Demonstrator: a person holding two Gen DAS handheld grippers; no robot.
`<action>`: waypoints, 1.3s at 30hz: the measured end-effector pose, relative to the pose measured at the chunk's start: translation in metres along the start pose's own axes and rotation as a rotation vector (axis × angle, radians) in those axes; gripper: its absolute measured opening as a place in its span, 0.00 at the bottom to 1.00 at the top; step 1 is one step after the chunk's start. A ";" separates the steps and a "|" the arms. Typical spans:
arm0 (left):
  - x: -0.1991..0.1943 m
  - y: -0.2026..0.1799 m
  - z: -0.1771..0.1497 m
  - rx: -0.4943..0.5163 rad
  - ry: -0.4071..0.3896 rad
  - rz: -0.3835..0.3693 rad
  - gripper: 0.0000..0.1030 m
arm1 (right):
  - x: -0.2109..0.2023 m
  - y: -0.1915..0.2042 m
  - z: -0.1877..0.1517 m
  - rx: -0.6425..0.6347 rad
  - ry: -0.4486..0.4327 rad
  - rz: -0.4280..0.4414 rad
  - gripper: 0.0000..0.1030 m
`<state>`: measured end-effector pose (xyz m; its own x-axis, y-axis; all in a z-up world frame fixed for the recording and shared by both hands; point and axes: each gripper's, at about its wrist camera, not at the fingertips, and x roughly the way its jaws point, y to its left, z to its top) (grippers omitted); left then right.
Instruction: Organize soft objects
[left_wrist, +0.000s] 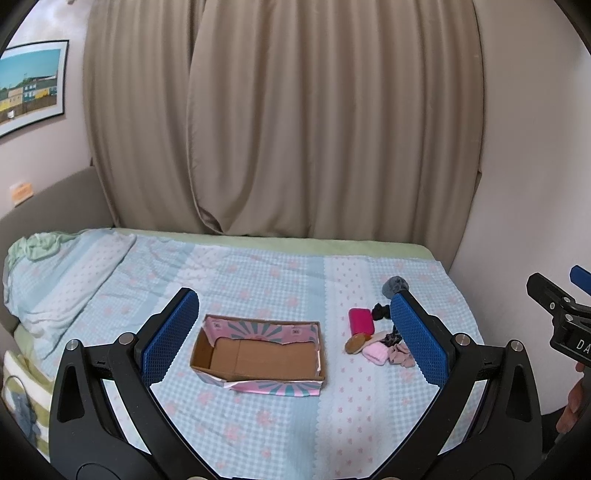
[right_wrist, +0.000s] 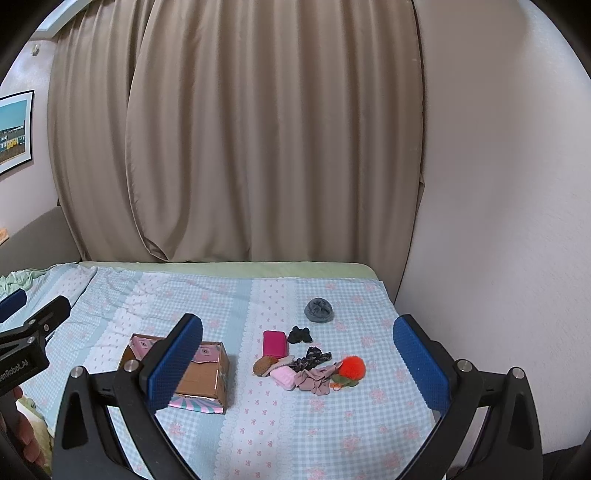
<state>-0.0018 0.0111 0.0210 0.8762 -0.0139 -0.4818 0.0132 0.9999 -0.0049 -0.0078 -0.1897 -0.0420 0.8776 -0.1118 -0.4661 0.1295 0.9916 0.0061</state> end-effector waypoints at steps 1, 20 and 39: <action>0.000 0.000 0.000 -0.001 0.000 -0.001 1.00 | 0.000 0.001 -0.001 0.000 -0.001 0.000 1.00; 0.017 -0.001 -0.006 -0.004 0.005 -0.019 1.00 | -0.001 0.006 -0.004 -0.001 0.000 -0.005 1.00; 0.033 -0.004 -0.008 0.002 0.016 -0.043 1.00 | -0.002 0.010 0.000 -0.004 0.013 -0.012 1.00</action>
<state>0.0235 0.0066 -0.0021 0.8668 -0.0567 -0.4954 0.0517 0.9984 -0.0238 -0.0077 -0.1797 -0.0410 0.8700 -0.1227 -0.4776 0.1379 0.9904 -0.0032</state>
